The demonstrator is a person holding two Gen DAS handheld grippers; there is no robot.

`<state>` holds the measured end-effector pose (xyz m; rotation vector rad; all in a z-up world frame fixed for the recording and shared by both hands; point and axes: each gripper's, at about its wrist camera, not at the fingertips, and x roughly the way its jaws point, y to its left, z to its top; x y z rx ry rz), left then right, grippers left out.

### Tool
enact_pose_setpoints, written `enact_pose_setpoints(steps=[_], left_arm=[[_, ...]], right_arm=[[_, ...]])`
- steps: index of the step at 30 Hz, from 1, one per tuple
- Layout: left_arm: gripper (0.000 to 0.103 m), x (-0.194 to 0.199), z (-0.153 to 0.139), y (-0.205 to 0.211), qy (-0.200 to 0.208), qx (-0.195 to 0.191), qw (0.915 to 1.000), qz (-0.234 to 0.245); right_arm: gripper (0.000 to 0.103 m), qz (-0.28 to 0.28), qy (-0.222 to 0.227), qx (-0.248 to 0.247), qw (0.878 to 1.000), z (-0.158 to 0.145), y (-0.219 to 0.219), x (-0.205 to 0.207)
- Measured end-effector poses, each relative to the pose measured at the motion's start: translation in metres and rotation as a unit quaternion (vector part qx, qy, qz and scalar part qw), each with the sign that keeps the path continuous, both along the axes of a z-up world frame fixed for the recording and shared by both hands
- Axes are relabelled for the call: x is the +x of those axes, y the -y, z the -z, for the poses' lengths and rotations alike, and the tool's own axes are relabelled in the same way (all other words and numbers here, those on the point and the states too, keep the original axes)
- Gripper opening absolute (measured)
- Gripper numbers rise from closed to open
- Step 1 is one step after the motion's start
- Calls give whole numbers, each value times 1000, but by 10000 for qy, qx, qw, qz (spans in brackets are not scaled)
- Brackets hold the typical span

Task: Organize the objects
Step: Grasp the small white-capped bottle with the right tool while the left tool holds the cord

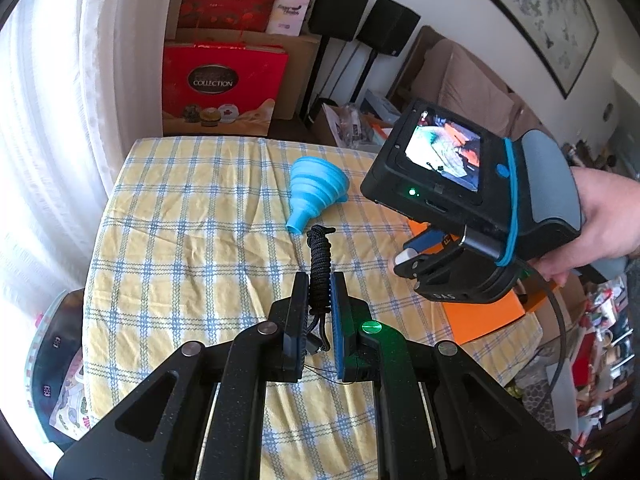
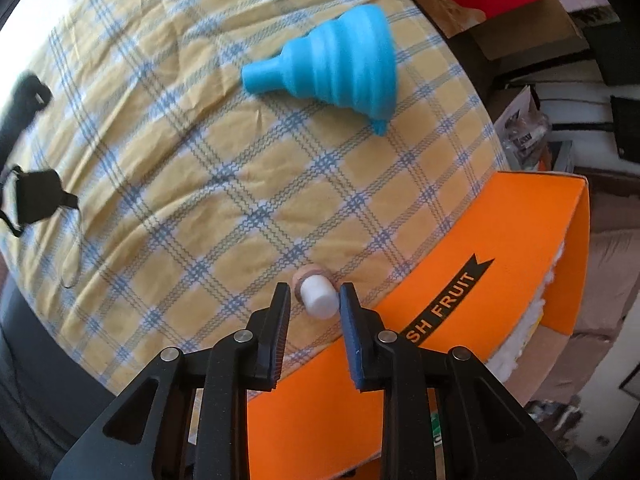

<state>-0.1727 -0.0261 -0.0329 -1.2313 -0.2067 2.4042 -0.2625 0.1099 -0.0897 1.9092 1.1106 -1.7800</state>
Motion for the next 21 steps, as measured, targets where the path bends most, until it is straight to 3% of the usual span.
enact_pose_setpoints(steps=[12, 21], left_arm=[[10, 1, -7, -2, -38, 36, 10000, 51], [10, 5, -31, -17, -212, 51, 9997, 104]], right_arm=[[16, 205, -234, -723, 9969, -23, -8, 7], [16, 542, -768, -1660, 9816, -66, -18, 31]])
